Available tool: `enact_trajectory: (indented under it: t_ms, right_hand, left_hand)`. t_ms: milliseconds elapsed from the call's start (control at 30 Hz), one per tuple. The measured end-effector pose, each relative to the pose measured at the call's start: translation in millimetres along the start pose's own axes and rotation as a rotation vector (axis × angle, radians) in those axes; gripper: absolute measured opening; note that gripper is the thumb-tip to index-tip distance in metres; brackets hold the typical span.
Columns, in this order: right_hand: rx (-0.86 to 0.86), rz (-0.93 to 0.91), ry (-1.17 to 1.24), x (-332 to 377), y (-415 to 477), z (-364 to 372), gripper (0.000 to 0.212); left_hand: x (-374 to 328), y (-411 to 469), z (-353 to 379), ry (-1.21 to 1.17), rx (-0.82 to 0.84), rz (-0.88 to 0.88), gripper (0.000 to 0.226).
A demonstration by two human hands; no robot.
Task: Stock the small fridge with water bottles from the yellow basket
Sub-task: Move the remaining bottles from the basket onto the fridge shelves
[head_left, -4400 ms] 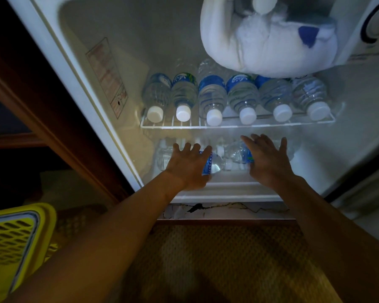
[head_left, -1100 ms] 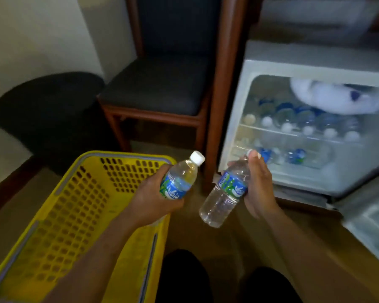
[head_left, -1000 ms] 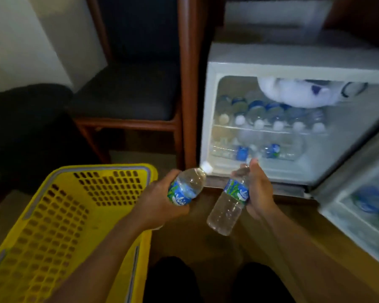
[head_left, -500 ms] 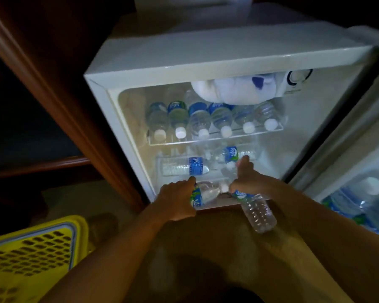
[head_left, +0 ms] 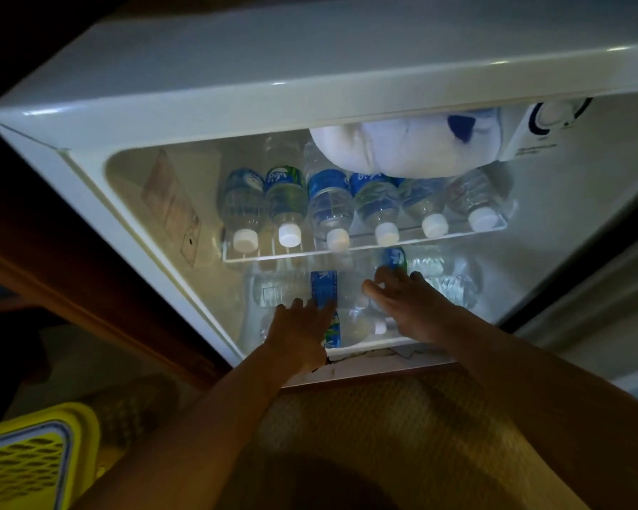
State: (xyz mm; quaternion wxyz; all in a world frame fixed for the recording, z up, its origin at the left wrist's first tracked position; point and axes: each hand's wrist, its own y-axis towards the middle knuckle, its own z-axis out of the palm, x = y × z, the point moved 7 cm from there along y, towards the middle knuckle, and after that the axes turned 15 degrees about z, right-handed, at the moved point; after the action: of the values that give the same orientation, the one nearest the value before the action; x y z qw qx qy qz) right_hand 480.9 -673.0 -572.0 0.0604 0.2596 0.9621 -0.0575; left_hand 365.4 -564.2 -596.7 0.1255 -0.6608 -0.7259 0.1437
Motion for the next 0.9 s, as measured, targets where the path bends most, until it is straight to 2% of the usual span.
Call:
enact_trajectory:
  t_ms: [233,333,433,533,700,900]
  right_hand:
    - [0.035,-0.019,0.148,-14.4,31.5,-0.3,0.075]
    - [-0.023,0.023,0.138,-20.6,38.1,-5.8,0.076]
    - [-0.110,0.114,0.112,-32.9,43.9,-9.4,0.089]
    - [-0.046,0.176,0.109,-40.0,45.7,0.0,0.097]
    - [-0.052,0.248,0.121,-41.2,46.4,6.0,0.098]
    - [-0.070,0.304,0.093,-35.2,27.2,13.9,0.093]
  left_hand:
    - [18.3,16.2,-8.3,-0.035,-0.078,0.022,0.088]
    - [32.6,23.2,-12.6,-0.002,-0.063,0.000,0.090]
    - [46.3,31.5,-16.9,0.046,-0.060,-0.026,0.090]
    - [54.1,36.8,-19.7,0.084,-0.061,-0.040,0.089]
    - [53.7,38.2,-22.3,0.128,-0.078,-0.060,0.097]
    - [37.1,21.4,-22.7,0.174,-0.088,-0.035,0.078]
